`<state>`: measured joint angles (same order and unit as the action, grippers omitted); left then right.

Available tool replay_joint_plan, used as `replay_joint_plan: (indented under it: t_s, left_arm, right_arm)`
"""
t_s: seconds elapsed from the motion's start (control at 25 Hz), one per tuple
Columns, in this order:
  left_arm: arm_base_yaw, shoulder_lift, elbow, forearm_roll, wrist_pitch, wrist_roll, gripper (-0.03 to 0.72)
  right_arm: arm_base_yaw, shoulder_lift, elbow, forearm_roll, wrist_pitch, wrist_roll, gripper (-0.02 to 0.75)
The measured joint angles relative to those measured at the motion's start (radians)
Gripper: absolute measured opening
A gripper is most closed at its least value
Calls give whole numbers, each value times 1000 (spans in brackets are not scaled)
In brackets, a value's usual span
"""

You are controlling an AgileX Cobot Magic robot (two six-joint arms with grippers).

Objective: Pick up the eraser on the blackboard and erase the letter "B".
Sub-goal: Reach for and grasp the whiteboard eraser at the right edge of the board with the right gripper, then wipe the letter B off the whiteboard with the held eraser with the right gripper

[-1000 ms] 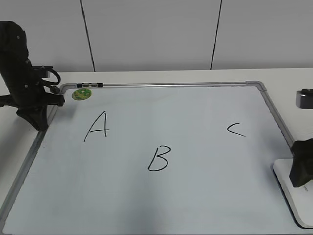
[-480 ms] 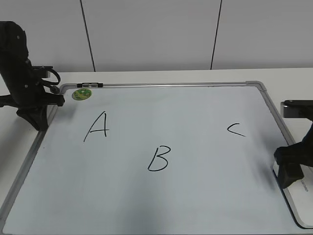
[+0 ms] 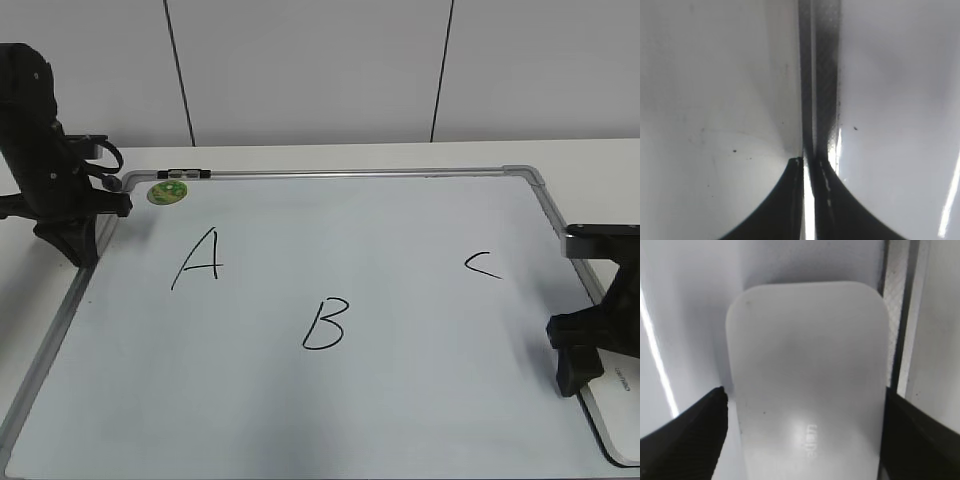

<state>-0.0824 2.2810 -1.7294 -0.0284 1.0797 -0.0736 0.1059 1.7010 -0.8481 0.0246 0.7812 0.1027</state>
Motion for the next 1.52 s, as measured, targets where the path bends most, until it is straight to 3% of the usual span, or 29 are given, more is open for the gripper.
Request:
replay_joint_plan:
  t_s: [0.12,0.32,0.76,0.96,1.52]
  left_arm:
    - [0,0,0,0,0,0,20]
    - [0,0,0,-1,0,0,20]
    - [0,0,0,-4,0,0,20]
    - [0,0,0,-6,0,0,20]
    - [2,0,0,-15,0,0,20]
  right_arm:
    - [0,17,-2,-2,-4,0,642]
    - [0,19,-2,-16,-4,2,536]
    - [0,19,-5,-25,-2,2,521]
    - [0,29,-56,-2,82,2,521]
    - [232,160,-469,10,320,2,521]
